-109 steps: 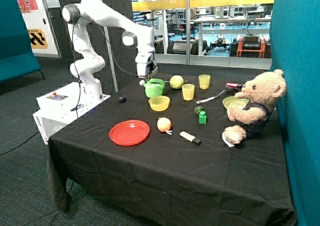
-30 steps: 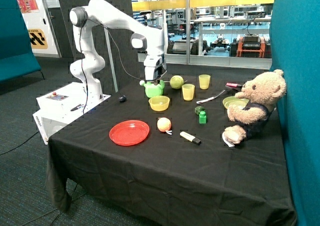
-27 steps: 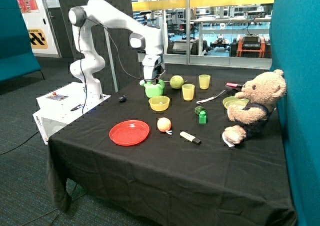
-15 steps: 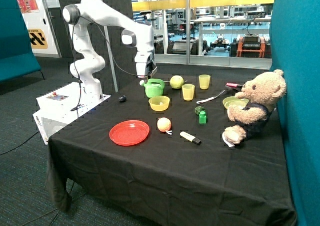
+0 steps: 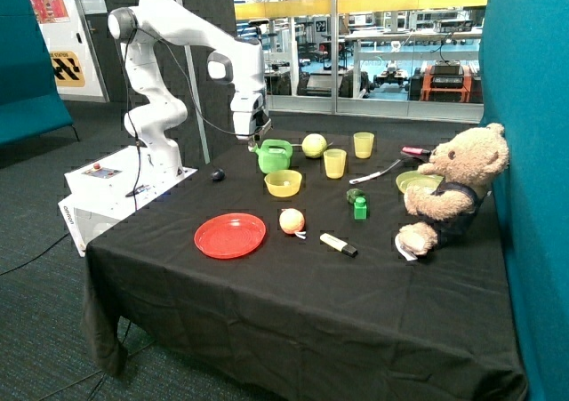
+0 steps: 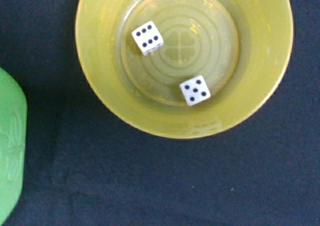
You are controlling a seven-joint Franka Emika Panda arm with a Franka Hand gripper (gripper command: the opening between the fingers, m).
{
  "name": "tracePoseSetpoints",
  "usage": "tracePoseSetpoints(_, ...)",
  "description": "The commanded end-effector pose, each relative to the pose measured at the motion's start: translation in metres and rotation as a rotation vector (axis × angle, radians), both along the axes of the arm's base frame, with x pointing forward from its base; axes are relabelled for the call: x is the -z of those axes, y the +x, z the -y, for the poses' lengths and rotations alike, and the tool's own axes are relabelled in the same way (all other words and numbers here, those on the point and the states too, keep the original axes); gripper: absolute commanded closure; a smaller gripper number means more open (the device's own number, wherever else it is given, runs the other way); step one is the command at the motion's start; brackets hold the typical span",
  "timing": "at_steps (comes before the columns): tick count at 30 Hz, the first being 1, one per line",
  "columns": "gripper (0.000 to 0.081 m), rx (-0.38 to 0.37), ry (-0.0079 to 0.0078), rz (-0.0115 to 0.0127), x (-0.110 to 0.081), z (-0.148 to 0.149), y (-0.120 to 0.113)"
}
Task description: Roll the dices in the bowl
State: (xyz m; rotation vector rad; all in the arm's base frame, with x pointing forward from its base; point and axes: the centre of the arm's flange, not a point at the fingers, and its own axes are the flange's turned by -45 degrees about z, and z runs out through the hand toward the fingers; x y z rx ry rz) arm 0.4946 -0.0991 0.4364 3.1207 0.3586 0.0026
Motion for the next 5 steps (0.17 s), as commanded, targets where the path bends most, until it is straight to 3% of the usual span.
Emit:
tracePoseSetpoints(1, 0.0418, -0.028, 0.0001, -0.0017, 0.0054, 0.01, -0.0061)
tracePoseSetpoints(5, 0.0437, -0.049, 0.0001, -0.0017, 0.0082, 0.0066, -0.0114)
